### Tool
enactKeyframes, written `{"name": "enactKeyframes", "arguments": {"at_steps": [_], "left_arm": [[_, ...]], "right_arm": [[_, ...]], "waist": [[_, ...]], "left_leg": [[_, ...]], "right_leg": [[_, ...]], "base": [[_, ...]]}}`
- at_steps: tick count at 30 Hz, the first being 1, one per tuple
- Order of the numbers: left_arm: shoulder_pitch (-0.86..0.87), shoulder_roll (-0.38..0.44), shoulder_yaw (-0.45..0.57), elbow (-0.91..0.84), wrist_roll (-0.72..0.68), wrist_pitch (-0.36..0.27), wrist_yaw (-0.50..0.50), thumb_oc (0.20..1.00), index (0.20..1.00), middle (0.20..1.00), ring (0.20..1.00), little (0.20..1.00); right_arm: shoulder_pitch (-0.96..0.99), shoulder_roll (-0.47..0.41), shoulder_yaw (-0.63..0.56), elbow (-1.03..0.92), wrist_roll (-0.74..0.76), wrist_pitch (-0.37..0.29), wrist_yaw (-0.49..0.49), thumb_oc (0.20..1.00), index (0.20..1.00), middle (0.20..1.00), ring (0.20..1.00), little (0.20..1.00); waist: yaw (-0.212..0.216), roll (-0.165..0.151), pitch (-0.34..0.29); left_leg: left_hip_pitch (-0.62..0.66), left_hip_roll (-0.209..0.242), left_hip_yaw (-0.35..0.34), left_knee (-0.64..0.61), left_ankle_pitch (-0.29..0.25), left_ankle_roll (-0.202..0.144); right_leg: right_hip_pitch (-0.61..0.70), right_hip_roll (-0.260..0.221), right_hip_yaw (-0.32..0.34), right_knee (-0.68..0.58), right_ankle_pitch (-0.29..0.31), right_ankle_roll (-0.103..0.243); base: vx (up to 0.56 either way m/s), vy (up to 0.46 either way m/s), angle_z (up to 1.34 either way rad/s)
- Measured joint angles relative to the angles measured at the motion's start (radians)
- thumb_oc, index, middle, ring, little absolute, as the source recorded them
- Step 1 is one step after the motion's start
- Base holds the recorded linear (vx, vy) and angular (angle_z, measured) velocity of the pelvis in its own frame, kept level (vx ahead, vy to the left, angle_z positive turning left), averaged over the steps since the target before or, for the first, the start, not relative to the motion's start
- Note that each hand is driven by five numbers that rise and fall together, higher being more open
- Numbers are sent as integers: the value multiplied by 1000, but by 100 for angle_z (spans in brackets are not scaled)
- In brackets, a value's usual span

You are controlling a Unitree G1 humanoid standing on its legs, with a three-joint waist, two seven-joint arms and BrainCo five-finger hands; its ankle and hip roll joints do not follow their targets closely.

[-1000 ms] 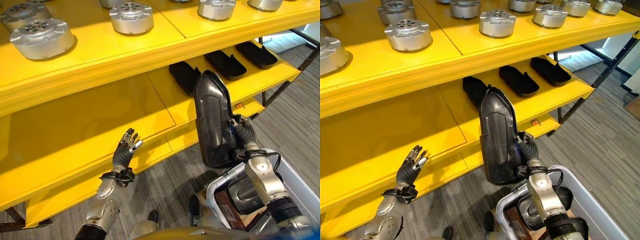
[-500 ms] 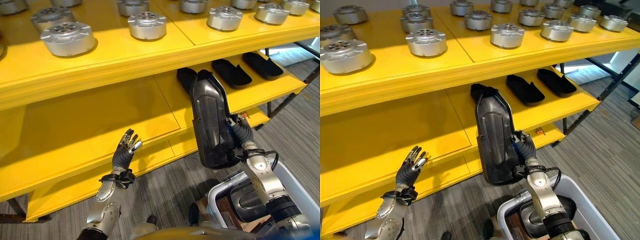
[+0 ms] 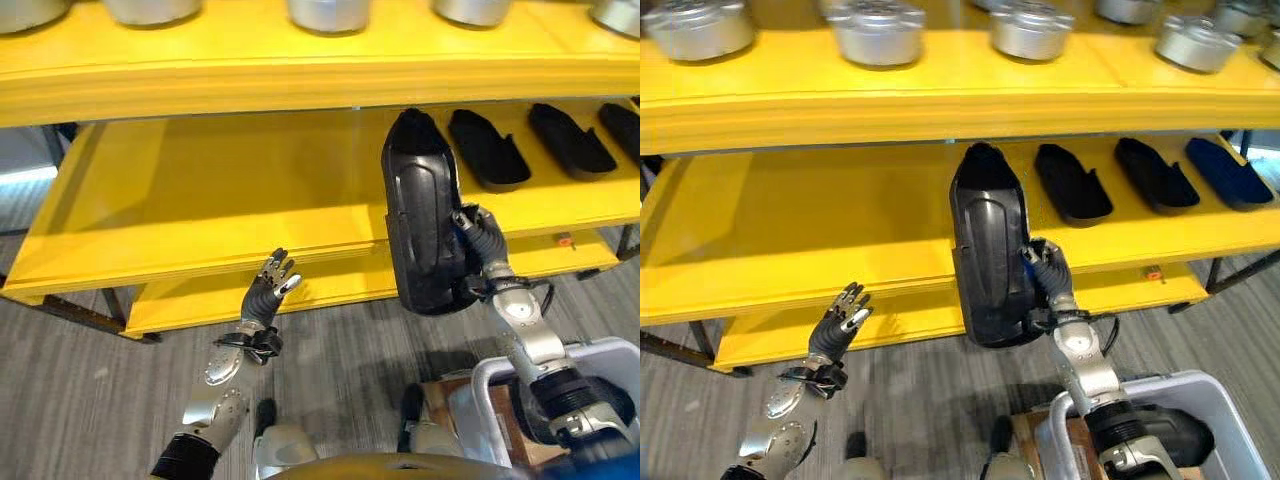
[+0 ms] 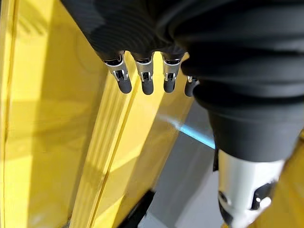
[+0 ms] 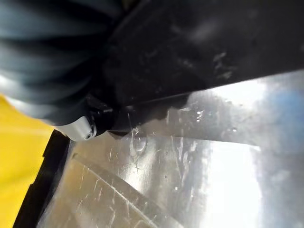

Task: Move parts from the plastic box to the shelf.

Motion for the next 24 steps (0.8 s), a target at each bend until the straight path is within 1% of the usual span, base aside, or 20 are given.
{"name": "enactKeyframes", "arguments": {"at_steps": [1, 2, 3, 4, 5, 6, 8, 12, 13, 16, 17, 18, 19, 20, 22, 23, 24], "left_arm": [[6, 18, 2, 0, 0, 1, 0, 1000, 1000, 1000, 1000, 1000], [10, 39, 19, 0, 0, 1, 0, 1000, 1000, 1000, 1000, 1000], [21, 50, 32, -1, 0, -1, 0, 1000, 1000, 1000, 1000, 1000], [29, 64, 38, 1, 0, 1, 1, 1000, 1000, 1000, 1000, 1000], [30, 67, 39, 1, 0, 1, 1, 1000, 1000, 1000, 1000, 1000], [32, 66, 38, 0, 0, 1, 1, 1000, 1000, 1000, 1000, 1000], [30, 64, 33, -1, 0, 1, 1, 1000, 1000, 1000, 1000, 1000], [27, 57, 18, -4, 0, 3, 1, 1000, 1000, 1000, 1000, 1000], [14, 57, 13, -6, 0, 3, 0, 1000, 1000, 1000, 1000, 1000], [15, 65, 9, -14, -1, 4, 1, 1000, 1000, 1000, 1000, 1000], [17, 65, 8, -18, -1, 4, 1, 1000, 1000, 1000, 1000, 1000], [15, 66, 8, -20, -2, 3, 1, 1000, 1000, 1000, 1000, 1000], [8, 73, 6, -23, -14, 3, 0, 1000, 1000, 1000, 1000, 1000], [-8, 90, -9, -34, -33, 2, 1, 1000, 1000, 1000, 1000, 1000], [-31, 106, -41, -52, -42, 2, 1, 1000, 1000, 1000, 1000, 1000], [-33, 108, -48, -56, -43, 3, 2, 1000, 1000, 1000, 1000, 1000], [-35, 112, -54, -60, -43, 3, 2, 1000, 1000, 1000, 1000, 1000]], "right_arm": [[6, 15, 4, 0, 0, 2, 4, 200, 200, 200, 200, 200], [5, 21, 12, 0, 0, 2, 12, 200, 200, 200, 200, 200], [-6, 30, 13, 0, 0, 2, 21, 200, 200, 200, 200, 200], [-22, 30, 20, -1, -1, 2, 22, 200, 200, 200, 200, 200], [-34, 28, 20, -4, -1, 2, 24, 200, 200, 200, 200, 200], [-52, 28, 24, -3, -1, 4, 23, 200, 200, 200, 200, 200], [-97, 28, 36, 6, -1, 14, 23, 200, 200, 200, 200, 200], [-228, 22, 70, 89, 8, 25, 14, 200, 200, 200, 200, 200], [-286, -4, 102, 139, 22, 29, 11, 200, 200, 200, 200, 200], [-350, -42, 133, 171, 26, 47, 6, 200, 200, 200, 200, 200], [-371, -53, 137, 186, 26, 48, 4, 200, 200, 200, 200, 200], [-388, -61, 138, 194, 26, 48, 0, 200, 200, 200, 200, 200], [-448, -77, 153, 247, 27, 47, 0, 200, 200, 200, 200, 200], [-554, -103, 161, 343, 28, 49, -6, 200, 200, 200, 200, 200], [-691, -154, 155, 437, 33, 58, -38, 200, 200, 200, 200, 200], [-749, -163, 156, 488, 39, 58, -42, 200, 200, 200, 200, 200], [-783, -162, 156, 530, 43, 59, -53, 200, 200, 200, 200, 200]], "waist": [[8, -8, -5], [29, -13, -8], [53, -19, -12], [63, -22, -14], [68, -22, -14], [72, -23, -15], [73, -26, -16], [73, -27, -17], [73, -27, -17], [78, -29, -16], [85, -30, -12], [88, -31, -7], [89, -29, 15], [90, -24, 43], [97, 1, 113], [96, 13, 141], [99, 22, 156]], "left_leg": [[2, -19, -6, 12, -9, 12], [10, -35, -5, 18, -14, 10], [9, -45, 0, 42, -35, 17], [9, -53, 6, 47, -39, 20], [9, -62, 6, 46, -41, 23], [8, -69, 6, 47, -42, 24], [4, -76, 7, 54, -45, 29], [-11, -70, 17, 68, -46, 28], [-26, -64, 16, 70, -48, 25], [-63, -60, 16, 82, -46, 20], [-74, -59, 16, 85, -43, 17], [-93, -57, 15, 97, -43, 16], [-121, -55, 14, 120, -43, 16], [-167, -53, 10, 154, -49, 19], [-234, -52, -9, 195, -47, 23], [-252, -53, -10, 208, -47, 23], [-260, -53, -11, 214, -47, 23]], "right_leg": [[11, -7, 17, 3, 7, -2], [15, -19, 14, 12, 22, -3], [17, -31, 13, 17, 30, 4], [18, -42, 12, 18, 36, 13], [19, -51, 4, 17, 39, 17], [22, -57, 1, 14, 49, 32], [28, -63, 1, 0, 52, 36], [24, -56, 0, -24, 61, 51], [19, -49, 0, -37, 62, 53], [-11, -45, 0, -41, 62, 54], [-22, -44, 0, -42, 62, 56], [-31, -43, 0, -43, 66, 64], [-43, -41, 0, -41, 71, 75], [-79, -40, 0, -38, 68, 77], [-124, -37, 1, -28, 79, 64], [-142, -38, 3, -15, 82, 60], [-153, -39, 4, -9, 83, 60]], "base": [[75, 162, 35], [99, 205, 5], [61, 122, -5], [77, 142, -3], [52, 98, 6], [60, 100, 8], [39, 47, 1], [14, 1, -6], [0, 0, 0], [-30, -9, -3], [-109, -27, -4], [-118, -18, -3], [-111, -6, 1], [-101, 11, 3], [-90, 6, 8], [-68, -8, 5], [-74, 2, 0]]}}
